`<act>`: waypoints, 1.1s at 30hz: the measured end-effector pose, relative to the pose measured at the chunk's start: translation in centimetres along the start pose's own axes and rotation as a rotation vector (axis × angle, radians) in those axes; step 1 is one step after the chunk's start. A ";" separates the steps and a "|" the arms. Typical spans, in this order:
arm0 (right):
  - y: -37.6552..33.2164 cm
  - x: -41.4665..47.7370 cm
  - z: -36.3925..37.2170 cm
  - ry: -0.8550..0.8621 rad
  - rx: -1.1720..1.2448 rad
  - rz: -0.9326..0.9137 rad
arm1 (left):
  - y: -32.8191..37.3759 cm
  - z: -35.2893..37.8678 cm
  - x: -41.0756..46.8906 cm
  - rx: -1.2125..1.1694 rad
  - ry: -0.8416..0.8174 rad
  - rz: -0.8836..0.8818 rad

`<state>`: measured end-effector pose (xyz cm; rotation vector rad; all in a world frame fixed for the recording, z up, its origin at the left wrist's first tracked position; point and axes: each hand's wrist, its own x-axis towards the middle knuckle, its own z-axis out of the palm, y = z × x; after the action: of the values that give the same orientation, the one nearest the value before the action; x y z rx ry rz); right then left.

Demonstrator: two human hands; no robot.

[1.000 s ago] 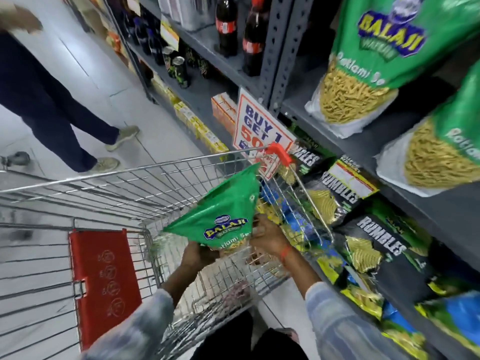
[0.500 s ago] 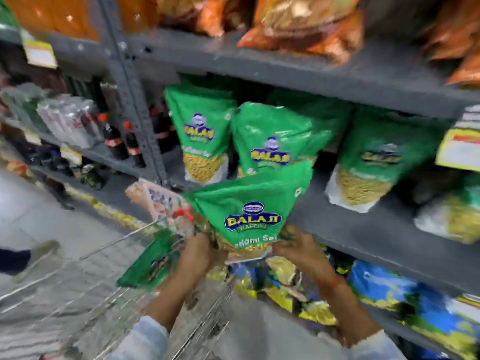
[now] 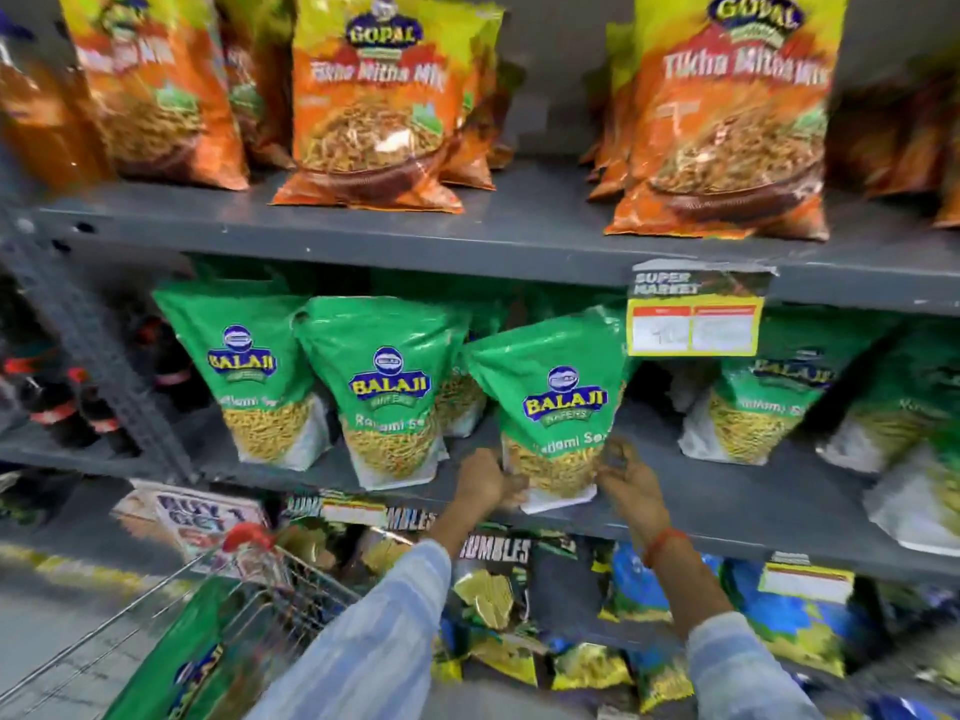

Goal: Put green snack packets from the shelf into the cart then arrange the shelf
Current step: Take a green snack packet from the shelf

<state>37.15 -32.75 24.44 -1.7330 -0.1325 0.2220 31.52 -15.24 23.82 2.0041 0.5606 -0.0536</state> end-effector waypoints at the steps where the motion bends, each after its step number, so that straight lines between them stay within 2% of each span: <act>1: 0.3 0.1 0.0 0.012 -0.008 0.012 | 0.0 0.4 0.3 -0.079 -0.028 -0.019; 3: 1.1 -0.1 0.1 0.019 -0.012 -0.013 | -0.5 0.9 0.7 -0.200 -0.044 -0.023; 6: 1.9 -1.2 0.8 0.066 0.071 -0.034 | -1.2 1.6 0.2 -0.178 -0.012 0.010; 10: 2.0 -4.9 3.8 0.408 0.115 -0.218 | -3.0 1.9 -2.7 -0.129 0.165 0.122; 13: 2.2 -7.9 8.4 0.343 0.099 -0.325 | -6.8 0.7 -6.1 -0.202 0.302 0.148; 15: 2.6 -9.3 11.4 0.232 0.088 -0.323 | -9.7 -0.6 -8.2 -0.221 0.408 0.105; 18: 4.2 -10.9 17.5 0.039 0.031 -0.284 | -15.3 -3.8 -10.4 -0.270 0.588 -0.053; 22: 7.6 -13.2 25.3 -0.330 -0.102 -0.175 | -24.1 -7.1 -12.4 -0.318 0.690 -0.301; 26: 11.6 -14.3 33.4 -0.664 -0.273 -0.032 | -34.1 -9.2 -13.1 -0.364 0.508 -0.563; 30: 15.1 -14.2 39.7 -0.886 -0.418 0.125 | -39.9 -10.9 -14.5 -0.663 0.237 -0.794; 33: 18.0 -13.3 43.1 -0.981 -0.504 0.181 | -43.6 -11.2 -14.2 -0.789 0.277 -0.879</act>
<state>13.95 2.76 0.73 -1.9840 -0.8001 1.2513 -1.20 5.68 -3.06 0.9008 1.3631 -0.0729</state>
